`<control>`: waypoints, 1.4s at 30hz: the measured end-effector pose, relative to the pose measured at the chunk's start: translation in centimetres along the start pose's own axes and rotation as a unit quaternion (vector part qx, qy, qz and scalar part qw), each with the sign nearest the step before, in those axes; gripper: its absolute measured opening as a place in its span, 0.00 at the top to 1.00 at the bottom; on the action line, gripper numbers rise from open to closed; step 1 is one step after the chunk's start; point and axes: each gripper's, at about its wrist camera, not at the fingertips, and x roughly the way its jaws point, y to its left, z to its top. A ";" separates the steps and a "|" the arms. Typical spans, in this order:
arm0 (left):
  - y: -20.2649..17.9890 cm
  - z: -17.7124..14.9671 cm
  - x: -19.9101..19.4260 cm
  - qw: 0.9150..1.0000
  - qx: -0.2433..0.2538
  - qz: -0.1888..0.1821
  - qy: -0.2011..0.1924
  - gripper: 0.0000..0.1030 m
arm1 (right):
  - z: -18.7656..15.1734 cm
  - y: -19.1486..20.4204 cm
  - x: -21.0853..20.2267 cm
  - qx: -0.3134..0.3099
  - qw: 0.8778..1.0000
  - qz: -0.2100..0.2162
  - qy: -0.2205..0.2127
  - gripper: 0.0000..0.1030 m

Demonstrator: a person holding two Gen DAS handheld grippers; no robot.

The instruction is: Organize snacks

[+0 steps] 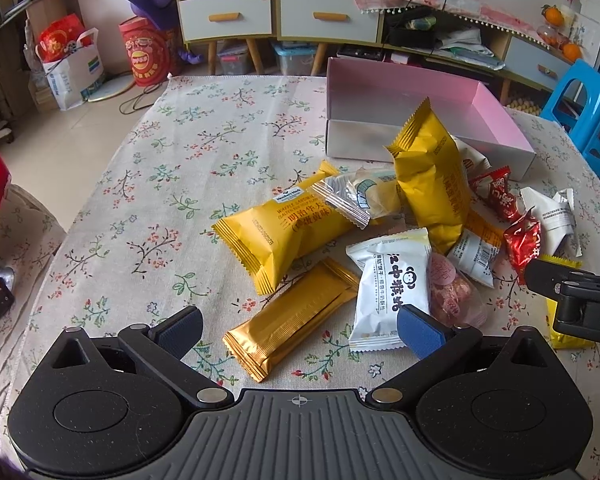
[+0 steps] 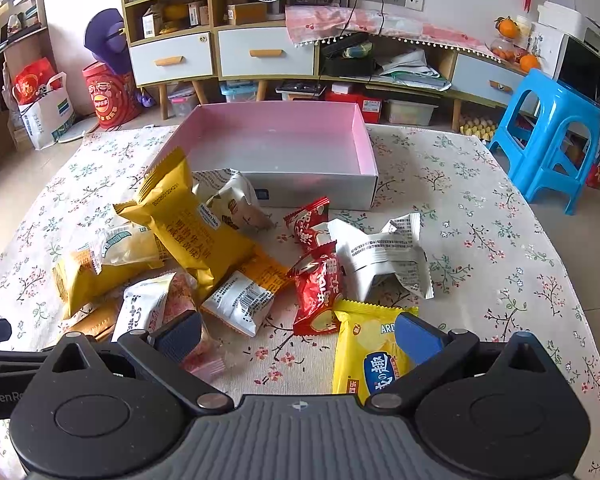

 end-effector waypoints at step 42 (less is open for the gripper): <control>-0.1 -0.1 0.1 1.000 0.000 -0.001 0.000 0.00 | -0.1 0.2 0.1 -0.006 1.000 -0.002 0.007 0.09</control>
